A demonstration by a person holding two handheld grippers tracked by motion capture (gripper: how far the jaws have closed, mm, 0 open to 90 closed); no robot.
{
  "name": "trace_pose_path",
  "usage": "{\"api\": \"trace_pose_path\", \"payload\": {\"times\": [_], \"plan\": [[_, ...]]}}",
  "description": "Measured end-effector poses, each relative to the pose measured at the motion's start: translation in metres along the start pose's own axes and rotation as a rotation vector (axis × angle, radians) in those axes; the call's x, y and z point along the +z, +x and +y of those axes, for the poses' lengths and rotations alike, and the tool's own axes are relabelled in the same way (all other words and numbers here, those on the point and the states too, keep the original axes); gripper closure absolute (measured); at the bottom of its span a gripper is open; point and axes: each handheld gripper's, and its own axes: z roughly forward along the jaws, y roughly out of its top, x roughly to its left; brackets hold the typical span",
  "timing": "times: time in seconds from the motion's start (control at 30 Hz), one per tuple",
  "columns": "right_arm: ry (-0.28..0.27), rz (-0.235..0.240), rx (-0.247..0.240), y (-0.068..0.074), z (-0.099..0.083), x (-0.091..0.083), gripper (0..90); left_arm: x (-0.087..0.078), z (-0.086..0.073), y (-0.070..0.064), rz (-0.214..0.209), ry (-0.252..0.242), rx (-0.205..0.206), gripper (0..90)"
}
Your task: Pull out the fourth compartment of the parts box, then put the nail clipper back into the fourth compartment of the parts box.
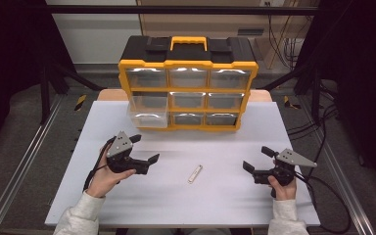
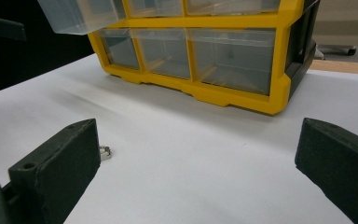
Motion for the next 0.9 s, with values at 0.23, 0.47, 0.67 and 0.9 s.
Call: {"api": "trace_pose_path", "payload": {"times": [0.23, 0.47, 0.67, 0.9], "plan": [[-0.002, -0.002, 0.000, 0.000, 0.000, 0.000, 0.3, 0.008, 0.000, -0.009, -0.034, 0.023, 0.010, 5.4], [-0.001, -0.003, 0.001, 0.000, 0.000, 0.000, 0.3, 0.013, 0.002, -0.014, -0.048, 0.035, 0.017, 5.4], [-0.001, -0.003, 0.002, 0.000, 0.000, 0.000, 0.3, 0.016, 0.002, -0.018, -0.063, 0.055, 0.012, 5.3], [-0.001, -0.003, 0.005, 0.000, 0.001, -0.001, 0.3, 0.021, 0.004, -0.022, -0.071, 0.066, 0.012, 5.3]]}}
